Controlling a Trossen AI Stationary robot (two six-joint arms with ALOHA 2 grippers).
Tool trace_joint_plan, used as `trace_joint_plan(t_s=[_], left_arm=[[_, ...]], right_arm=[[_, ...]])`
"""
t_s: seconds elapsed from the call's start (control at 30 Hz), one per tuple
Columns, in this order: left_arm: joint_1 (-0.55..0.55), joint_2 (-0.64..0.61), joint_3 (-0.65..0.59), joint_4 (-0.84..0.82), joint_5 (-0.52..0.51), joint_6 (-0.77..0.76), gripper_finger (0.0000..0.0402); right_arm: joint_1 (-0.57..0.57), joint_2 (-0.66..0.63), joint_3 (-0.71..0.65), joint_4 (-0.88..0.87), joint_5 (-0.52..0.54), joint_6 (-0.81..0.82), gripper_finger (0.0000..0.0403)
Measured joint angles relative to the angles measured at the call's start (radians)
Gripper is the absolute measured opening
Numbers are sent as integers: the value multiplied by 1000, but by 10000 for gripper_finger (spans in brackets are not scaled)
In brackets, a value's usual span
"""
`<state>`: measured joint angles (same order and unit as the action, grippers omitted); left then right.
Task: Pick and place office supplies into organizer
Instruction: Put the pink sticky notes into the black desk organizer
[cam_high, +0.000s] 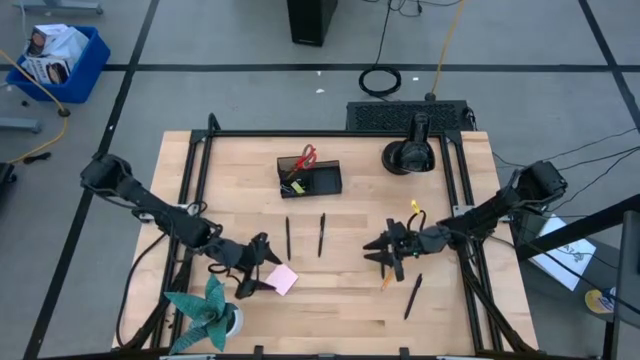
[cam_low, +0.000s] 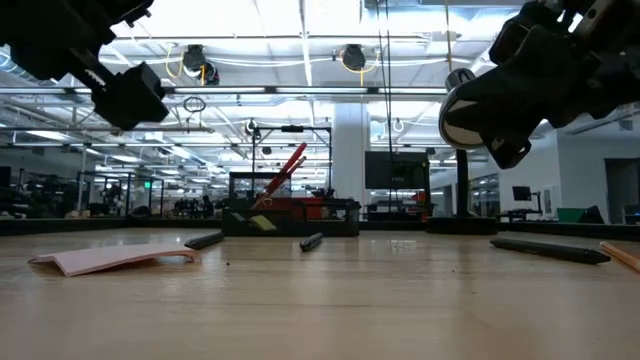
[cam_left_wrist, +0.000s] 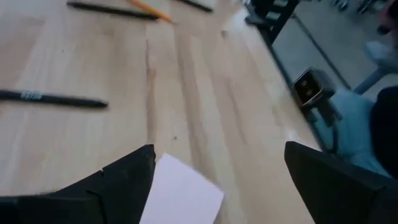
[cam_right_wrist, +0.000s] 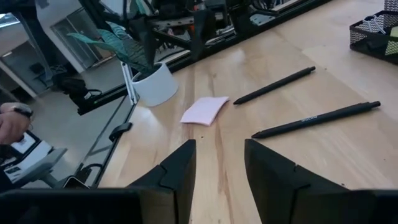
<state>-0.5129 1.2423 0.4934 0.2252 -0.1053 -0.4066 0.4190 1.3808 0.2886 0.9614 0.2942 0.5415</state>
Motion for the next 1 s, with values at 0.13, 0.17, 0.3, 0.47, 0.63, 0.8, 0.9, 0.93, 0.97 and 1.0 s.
trace_joint_plan(t_s=[0.13, 0.17, 0.3, 0.47, 0.63, 0.8, 0.9, 0.93, 0.97, 1.0], left_arm=[[-17, 0, 0, -33, 107, 18, 341], [-22, 0, 0, -51, 123, 50, 338], [-16, 0, 0, -219, 59, 92, 331], [6, 0, 0, -308, 54, 183, 332], [22, 2, 0, -312, 55, 258, 331], [61, 41, 1, -298, 98, 325, 331], [108, 77, 25, -313, 118, 377, 331], [126, 86, 35, -331, 140, 386, 331], [143, 96, 46, -344, 164, 396, 332], [157, 109, 58, -347, 183, 399, 332]], right_arm=[[26, 0, 0, -2, -10, -4, 126], [33, 0, 0, -2, -16, -3, 126], [59, 0, 0, 1, -29, 35, 126], [85, 0, 0, -1, 42, 86, 126], [109, 0, 0, -1, 107, 88, 126], [129, 0, 0, -1, 157, 102, 126], [133, 0, 0, -1, 167, 102, 126], [134, 0, 0, -2, 181, 102, 126], [134, 0, 0, -2, 191, 102, 126], [135, 1, 0, -4, 202, 102, 126]])
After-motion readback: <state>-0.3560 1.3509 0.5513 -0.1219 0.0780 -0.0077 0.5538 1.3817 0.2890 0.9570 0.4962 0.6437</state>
